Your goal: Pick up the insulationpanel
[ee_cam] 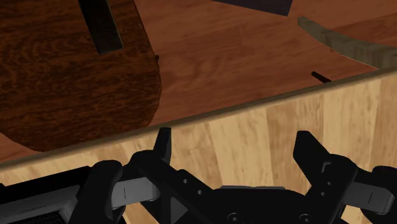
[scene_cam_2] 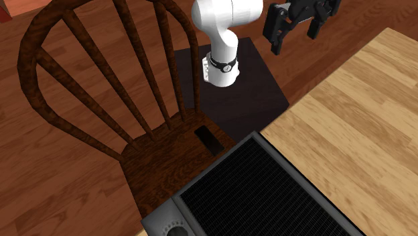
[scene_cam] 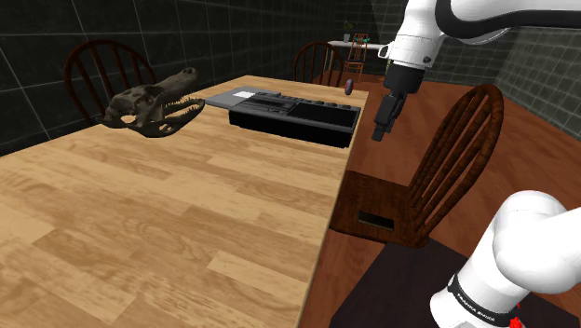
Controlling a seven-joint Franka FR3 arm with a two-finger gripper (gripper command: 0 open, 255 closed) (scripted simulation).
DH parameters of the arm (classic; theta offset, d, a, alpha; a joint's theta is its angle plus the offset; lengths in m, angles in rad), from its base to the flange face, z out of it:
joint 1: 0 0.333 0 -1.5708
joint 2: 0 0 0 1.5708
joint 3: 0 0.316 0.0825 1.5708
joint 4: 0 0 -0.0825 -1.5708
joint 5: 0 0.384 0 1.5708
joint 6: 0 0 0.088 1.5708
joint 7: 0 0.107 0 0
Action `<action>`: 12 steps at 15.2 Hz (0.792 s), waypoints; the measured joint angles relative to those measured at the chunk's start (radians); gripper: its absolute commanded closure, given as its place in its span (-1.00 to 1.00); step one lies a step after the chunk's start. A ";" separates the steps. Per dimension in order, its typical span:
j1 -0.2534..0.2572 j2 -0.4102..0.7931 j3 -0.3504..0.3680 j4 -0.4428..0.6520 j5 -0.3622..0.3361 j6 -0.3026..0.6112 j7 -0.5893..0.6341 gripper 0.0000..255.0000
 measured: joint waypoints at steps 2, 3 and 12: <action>-0.002 -0.004 -0.004 -0.018 -0.004 0.013 -0.007 -1.00; -0.005 -0.011 -0.010 -0.048 -0.010 0.033 -0.020 -1.00; -0.039 -0.004 -0.076 -0.296 -0.084 0.266 -0.138 -1.00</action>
